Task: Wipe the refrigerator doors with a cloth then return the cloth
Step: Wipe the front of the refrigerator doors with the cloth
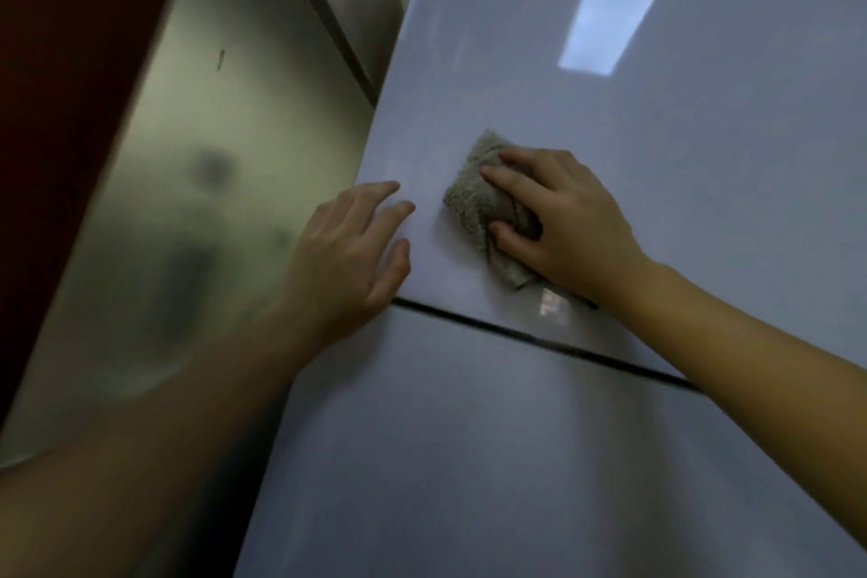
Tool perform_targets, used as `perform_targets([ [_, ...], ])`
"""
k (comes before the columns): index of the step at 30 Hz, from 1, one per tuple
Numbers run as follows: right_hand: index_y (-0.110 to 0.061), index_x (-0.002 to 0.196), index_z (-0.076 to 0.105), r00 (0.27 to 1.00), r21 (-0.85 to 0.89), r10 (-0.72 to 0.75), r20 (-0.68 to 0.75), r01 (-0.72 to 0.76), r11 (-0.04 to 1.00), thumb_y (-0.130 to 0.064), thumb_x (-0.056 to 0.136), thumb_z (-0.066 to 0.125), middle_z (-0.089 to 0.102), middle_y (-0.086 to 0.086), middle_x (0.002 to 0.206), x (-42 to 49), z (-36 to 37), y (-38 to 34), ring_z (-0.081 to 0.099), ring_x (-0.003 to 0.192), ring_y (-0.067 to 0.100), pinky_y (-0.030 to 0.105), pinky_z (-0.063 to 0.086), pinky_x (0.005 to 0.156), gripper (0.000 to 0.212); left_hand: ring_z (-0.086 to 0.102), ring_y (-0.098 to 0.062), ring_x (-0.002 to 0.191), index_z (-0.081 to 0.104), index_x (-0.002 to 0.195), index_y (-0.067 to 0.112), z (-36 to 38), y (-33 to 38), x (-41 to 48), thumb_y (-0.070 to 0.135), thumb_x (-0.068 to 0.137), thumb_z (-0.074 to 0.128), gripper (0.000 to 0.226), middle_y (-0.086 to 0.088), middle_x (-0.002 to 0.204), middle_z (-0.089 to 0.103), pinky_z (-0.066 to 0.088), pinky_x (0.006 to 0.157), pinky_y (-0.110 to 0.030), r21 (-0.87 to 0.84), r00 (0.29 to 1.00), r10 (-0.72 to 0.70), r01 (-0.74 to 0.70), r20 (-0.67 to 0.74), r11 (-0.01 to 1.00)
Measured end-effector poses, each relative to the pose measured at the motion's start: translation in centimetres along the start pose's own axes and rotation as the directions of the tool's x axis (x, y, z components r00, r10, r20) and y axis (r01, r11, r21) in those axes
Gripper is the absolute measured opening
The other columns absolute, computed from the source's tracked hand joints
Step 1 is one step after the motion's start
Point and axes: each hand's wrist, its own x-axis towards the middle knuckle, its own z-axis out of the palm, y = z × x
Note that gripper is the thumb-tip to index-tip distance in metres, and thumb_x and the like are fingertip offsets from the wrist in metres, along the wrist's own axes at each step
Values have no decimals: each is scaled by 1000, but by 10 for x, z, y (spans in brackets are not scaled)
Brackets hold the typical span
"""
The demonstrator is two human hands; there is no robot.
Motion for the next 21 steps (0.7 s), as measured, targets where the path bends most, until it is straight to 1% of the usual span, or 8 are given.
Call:
perform_targets([
  [2,-15,139,62,1000,-9,5,-6,-5,1000,-37,88,66,59,11,142,-27,2,-15,57,123,34,45,49,99,55,52,-30,127,58,131,11,0,5,-20,33,97,42,43,-12,142,54,43,97,-42,-20,999,-34,35,8,999],
  [4,-15,139,62,1000,-13,0,1,0,1000,-37,88,67,59,11,142,-50,4,-27,57,124,34,45,49,99,56,52,-30,127,57,132,11,2,8,-44,33,97,41,44,-12,144,52,44,99,-43,-29,997,-47,49,55,998],
  [9,-13,137,64,999,23,38,5,-38,999,-35,88,68,58,12,142,-73,4,-43,57,125,35,49,50,100,54,53,-35,127,57,134,6,6,-1,-102,33,97,42,48,-17,147,50,45,101,-43,-6,988,-34,35,148,999],
  [13,-12,135,65,1000,38,-8,-1,8,999,-33,89,69,60,12,140,-73,10,-50,59,124,35,49,51,98,51,49,-37,133,56,135,4,10,-10,-125,33,97,42,50,-20,151,46,43,106,-45,10,988,-40,39,151,999],
  [16,-14,134,66,1000,47,-6,-7,7,999,-34,88,69,60,10,140,-65,20,-62,58,124,34,48,51,98,50,48,-37,134,56,136,4,8,-12,-136,33,96,43,50,-20,151,45,41,109,-44,-5,987,-64,65,146,998],
  [21,-16,133,66,1000,55,-22,7,21,998,-40,87,66,61,10,138,-32,47,-96,57,123,34,47,49,97,52,47,-34,136,56,137,5,3,-20,-150,33,96,43,50,-18,150,47,40,108,-41,-5,986,-14,15,168,1000],
])
